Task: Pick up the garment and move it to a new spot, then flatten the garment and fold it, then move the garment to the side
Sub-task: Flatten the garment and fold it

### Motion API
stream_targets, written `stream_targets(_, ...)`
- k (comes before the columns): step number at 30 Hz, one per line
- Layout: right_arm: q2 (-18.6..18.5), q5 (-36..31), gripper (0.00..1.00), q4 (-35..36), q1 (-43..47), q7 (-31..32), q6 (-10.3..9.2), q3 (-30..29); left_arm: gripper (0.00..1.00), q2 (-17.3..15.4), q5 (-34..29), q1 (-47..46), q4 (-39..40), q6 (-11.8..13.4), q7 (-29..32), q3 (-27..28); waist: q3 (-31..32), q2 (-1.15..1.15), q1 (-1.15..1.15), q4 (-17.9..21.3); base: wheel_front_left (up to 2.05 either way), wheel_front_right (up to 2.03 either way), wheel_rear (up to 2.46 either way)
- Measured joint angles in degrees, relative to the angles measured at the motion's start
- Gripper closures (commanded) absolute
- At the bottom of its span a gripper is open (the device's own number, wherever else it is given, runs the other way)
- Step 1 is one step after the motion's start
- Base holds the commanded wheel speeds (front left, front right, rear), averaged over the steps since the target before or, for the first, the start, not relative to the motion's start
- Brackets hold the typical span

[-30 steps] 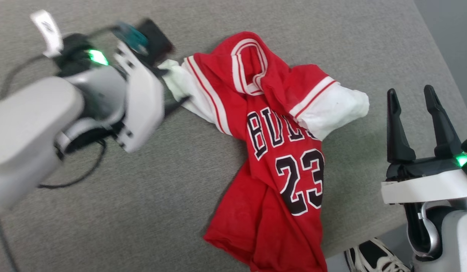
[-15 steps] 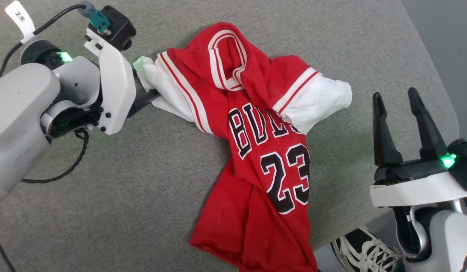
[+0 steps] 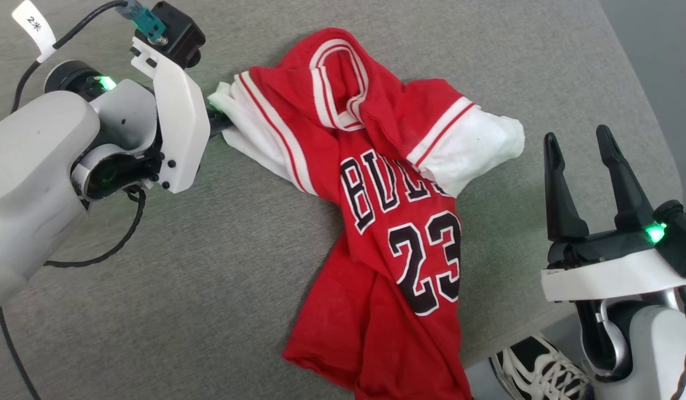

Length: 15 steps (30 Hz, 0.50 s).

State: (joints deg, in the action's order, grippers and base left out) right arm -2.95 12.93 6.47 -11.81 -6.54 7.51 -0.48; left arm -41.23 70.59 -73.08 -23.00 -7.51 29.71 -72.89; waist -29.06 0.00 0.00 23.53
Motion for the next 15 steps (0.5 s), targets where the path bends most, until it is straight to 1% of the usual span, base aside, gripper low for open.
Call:
stream_targets(4,0.0,-0.9,0.0,0.2,-0.6,1.0,0.0,-0.8,1.0,-0.1,1.3,-0.1,-0.5,0.0,-1.9,-0.2,1.0,0.0,0.0,-1.7,0.0,0.0,0.0)
stream_targets(7,0.0,-1.8,0.0,0.4,-0.6,2.0,0.0,-1.7,1.0,-0.7,2.8,-0.3,-0.6,0.0,-3.7,-0.1,2.2,0.0,0.0,-3.6,0.0,0.0,0.0)
stream_targets(10,0.0,-2.5,0.0,0.8,-0.7,3.4,0.0,-2.0,1.0,-2.8,4.4,-0.4,-0.7,0.0,-5.5,0.0,3.4,0.0,0.0,-5.8,0.0,0.0,0.0)
stream_targets(15,0.0,-3.5,0.0,1.1,-1.3,5.3,0.0,-2.4,1.0,-7.8,7.3,1.3,-2.0,0.0,-7.6,0.0,5.5,0.0,0.0,-9.9,0.0,0.0,0.0)
